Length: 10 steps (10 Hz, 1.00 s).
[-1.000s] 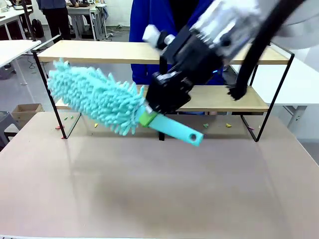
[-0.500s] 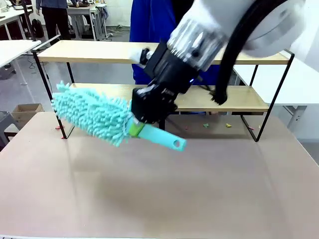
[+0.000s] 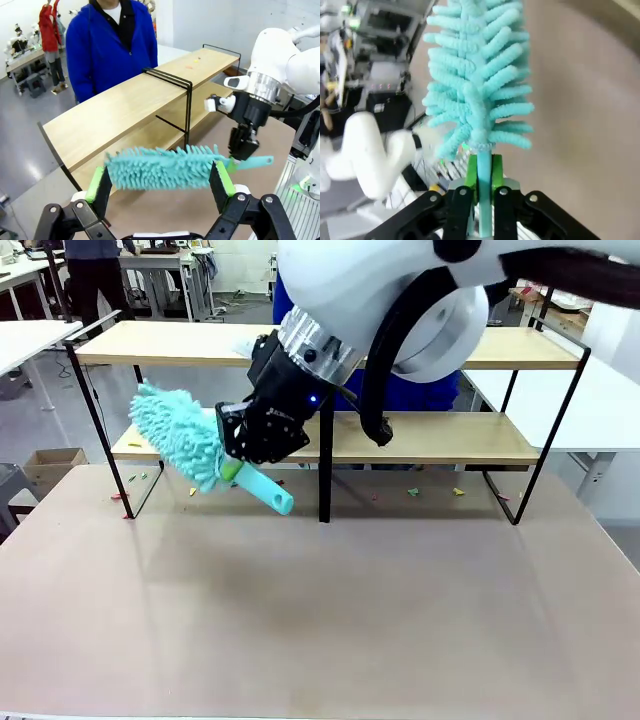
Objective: Clean the shelves.
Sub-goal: Clean a randomly selected level of the Shelf with the Duster.
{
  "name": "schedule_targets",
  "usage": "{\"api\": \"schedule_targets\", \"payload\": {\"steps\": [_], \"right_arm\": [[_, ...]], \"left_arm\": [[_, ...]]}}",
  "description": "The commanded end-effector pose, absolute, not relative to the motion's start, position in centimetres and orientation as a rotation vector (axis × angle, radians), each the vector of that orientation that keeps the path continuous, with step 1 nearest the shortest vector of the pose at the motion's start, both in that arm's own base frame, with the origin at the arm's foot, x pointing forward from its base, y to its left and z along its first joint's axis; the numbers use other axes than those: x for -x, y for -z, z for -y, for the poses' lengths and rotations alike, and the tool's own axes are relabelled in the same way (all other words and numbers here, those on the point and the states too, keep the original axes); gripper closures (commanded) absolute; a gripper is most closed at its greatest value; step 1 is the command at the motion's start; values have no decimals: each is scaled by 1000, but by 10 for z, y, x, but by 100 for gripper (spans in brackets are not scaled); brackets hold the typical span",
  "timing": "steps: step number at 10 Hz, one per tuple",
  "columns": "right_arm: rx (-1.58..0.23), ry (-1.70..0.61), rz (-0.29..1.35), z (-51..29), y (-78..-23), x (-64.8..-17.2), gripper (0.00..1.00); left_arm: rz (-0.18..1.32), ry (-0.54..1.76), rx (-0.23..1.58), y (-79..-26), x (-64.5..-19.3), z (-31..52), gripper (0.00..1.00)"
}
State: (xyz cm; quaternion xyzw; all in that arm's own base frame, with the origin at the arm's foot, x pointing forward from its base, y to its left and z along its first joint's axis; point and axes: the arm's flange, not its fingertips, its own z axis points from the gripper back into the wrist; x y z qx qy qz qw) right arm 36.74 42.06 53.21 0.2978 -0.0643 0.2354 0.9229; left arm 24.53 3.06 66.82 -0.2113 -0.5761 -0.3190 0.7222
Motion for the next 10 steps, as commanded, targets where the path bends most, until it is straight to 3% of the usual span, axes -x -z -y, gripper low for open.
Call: {"api": "schedule_targets", "payload": {"steps": [1, 5, 10], "right_arm": [[-565, -370, 187, -431, -528, -373, 88], [-507, -313, 251, -456, -511, -410, 88], [-465, -385, 187, -486, -505, -426, 88]], "left_arm": [[1269, 698, 461, -667, -245, -29, 0], [1269, 698, 461, -667, -245, -29, 0], [1269, 698, 461, -667, -245, -29, 0]]}}
